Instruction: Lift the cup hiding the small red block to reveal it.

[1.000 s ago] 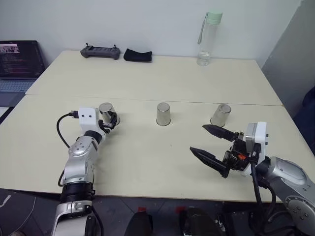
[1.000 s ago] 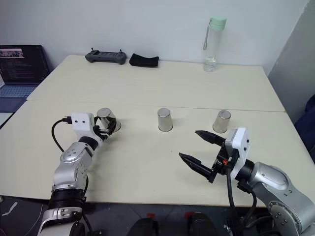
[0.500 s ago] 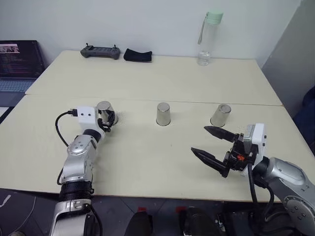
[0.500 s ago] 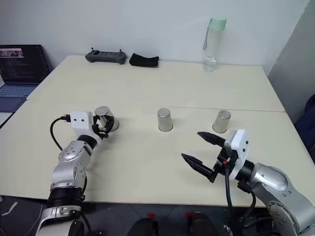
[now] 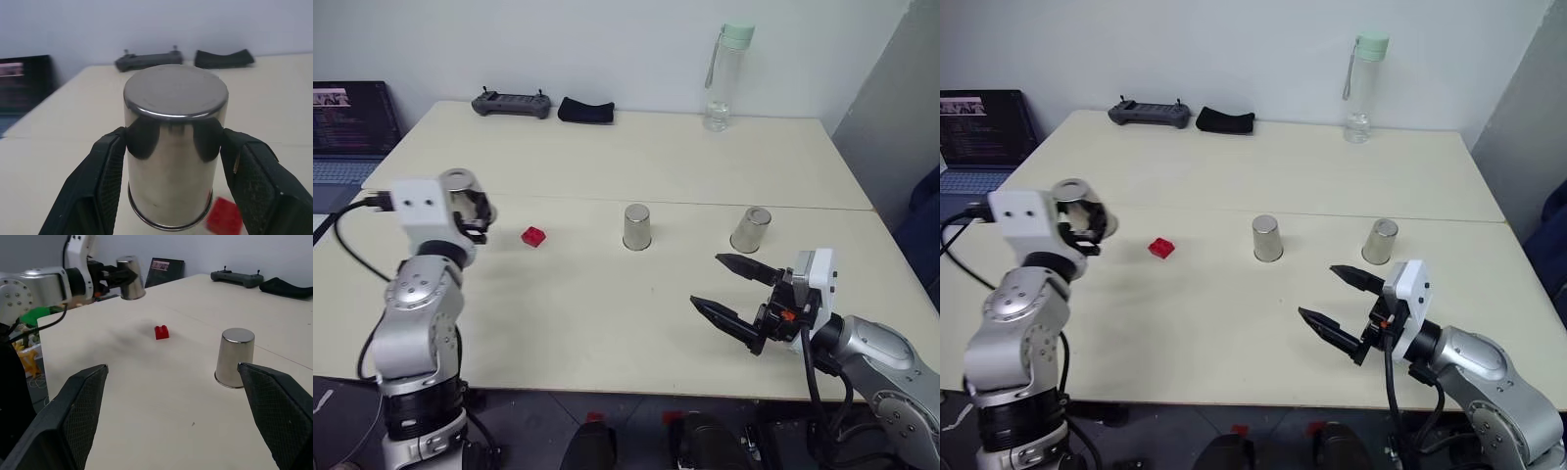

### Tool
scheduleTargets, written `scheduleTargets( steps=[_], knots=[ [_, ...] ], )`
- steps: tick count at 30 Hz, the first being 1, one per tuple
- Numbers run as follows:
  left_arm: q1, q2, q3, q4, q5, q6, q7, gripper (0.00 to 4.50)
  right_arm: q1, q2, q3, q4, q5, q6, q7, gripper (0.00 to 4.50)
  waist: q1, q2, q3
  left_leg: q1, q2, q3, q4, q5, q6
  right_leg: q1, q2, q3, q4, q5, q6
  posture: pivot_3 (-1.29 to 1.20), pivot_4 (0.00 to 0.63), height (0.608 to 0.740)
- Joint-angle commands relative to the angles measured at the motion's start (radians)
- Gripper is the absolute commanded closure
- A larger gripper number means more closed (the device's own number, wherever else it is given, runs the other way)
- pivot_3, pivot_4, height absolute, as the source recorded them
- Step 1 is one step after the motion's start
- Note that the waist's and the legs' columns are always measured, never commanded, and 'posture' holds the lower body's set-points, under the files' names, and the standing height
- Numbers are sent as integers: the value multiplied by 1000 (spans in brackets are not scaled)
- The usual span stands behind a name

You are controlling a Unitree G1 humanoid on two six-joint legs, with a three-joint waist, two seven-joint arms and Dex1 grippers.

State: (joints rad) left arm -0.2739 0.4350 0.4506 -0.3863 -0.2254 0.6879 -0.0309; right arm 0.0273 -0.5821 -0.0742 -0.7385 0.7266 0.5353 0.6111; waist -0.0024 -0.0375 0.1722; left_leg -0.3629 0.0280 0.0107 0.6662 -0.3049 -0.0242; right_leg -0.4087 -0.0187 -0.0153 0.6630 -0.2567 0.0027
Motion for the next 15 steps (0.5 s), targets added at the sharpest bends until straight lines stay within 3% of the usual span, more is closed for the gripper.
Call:
scheduleTargets(
  steps=[1, 13, 15],
  knots=[
    [93, -54, 64, -40, -40, -23, -10, 1797, -8, 0, 7, 3, -9, -26, 20, 0, 1, 0, 0, 0, 0, 0, 0, 0, 0, 0, 0, 0, 0, 0, 0, 0, 150, 740],
    [159, -69, 32, 175, -51, -250, -137, 1797, -33, -3, 12, -6, -3, -1, -6, 0, 9, -1, 0, 0, 0, -2, 2, 0, -1, 2, 0, -2, 0, 1, 0, 0, 150, 740],
    [161, -69, 26, 184, -52, -260, -142, 1237, -31, -2, 13, -12, -2, 2, -14, 0, 9, -1, 0, 0, 0, -2, 2, 0, -1, 2, 0, -2, 0, 1, 0, 0, 150, 740]
  ],
)
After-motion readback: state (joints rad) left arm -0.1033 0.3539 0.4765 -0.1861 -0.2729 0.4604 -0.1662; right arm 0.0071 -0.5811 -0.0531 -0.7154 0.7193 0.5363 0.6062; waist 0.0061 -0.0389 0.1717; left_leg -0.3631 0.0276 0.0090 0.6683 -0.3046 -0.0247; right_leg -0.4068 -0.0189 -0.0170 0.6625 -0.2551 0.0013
